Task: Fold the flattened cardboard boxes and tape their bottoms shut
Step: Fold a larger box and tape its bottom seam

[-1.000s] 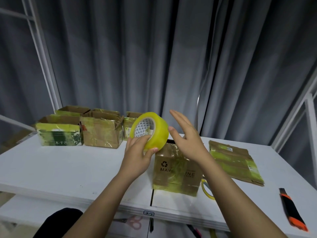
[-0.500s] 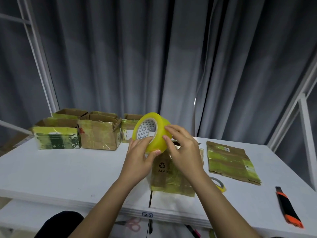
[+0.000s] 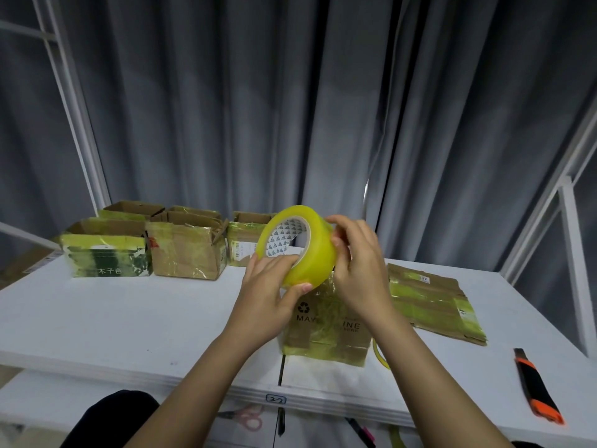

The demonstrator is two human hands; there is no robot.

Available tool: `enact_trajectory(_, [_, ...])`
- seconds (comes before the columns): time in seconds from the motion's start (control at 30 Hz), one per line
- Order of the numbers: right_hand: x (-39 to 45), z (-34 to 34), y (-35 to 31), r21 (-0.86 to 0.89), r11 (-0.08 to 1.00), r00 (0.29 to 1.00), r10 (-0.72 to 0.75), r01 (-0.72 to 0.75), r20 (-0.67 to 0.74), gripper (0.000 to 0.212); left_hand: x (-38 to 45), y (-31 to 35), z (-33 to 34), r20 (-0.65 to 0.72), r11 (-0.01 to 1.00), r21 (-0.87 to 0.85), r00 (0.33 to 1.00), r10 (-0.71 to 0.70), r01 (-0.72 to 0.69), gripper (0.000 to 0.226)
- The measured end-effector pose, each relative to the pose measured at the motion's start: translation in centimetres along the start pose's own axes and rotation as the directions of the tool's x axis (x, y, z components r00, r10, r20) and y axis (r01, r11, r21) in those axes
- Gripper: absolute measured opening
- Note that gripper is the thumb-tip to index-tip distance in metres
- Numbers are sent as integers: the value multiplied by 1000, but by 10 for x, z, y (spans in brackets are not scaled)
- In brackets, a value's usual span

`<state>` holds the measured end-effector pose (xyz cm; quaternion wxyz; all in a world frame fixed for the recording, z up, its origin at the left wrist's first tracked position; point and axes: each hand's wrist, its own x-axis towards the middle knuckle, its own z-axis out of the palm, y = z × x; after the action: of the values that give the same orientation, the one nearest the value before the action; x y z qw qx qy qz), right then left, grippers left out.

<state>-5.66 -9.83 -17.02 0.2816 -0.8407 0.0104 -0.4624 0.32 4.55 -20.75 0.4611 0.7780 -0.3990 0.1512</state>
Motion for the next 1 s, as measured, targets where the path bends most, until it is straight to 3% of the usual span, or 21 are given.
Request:
enact_trajectory(0.23, [5, -9, -8, 130, 991, 988, -5, -15, 155, 26, 5, 2, -13, 23, 997, 8, 997, -71, 71, 55])
enact_trajectory(0.4, [16, -25, -3, 362, 915, 955, 69, -176, 287, 42, 11, 12, -18, 26, 1000, -7, 999, -22, 22, 59])
enact_trajectory(0.47, [22, -28, -4, 351, 916, 948, 84, -195, 307, 39, 10, 13, -18, 38, 999, -46, 999, -22, 23, 60])
enact_trajectory(0.6, [33, -22, -8, 286, 924, 956, 197, -256, 218, 24, 8, 17, -16, 56, 993, -104, 997, -46, 52, 57])
enact_trajectory(0.7, [35, -9, -9, 160, 968, 972, 166, -193, 168, 24, 8, 23, -16, 35, 978, -186, 995, -94, 99, 54])
enact_trajectory(0.8, [35, 1, -12, 145, 974, 977, 154, -175, 144, 27, 5, 25, -18, 47, 919, -347, 982, -184, 188, 39])
enact_trajectory(0.9, [35, 6, -15, 126, 974, 975, 172, -190, 141, 22, -2, 19, -18, 210, 837, -484, 963, -170, 254, 30])
enact_trajectory(1.0, [32, 9, -16, 42, 983, 972, 171, -180, 162, 14, -12, 11, -20, 353, 728, -614, 931, -92, 305, 41])
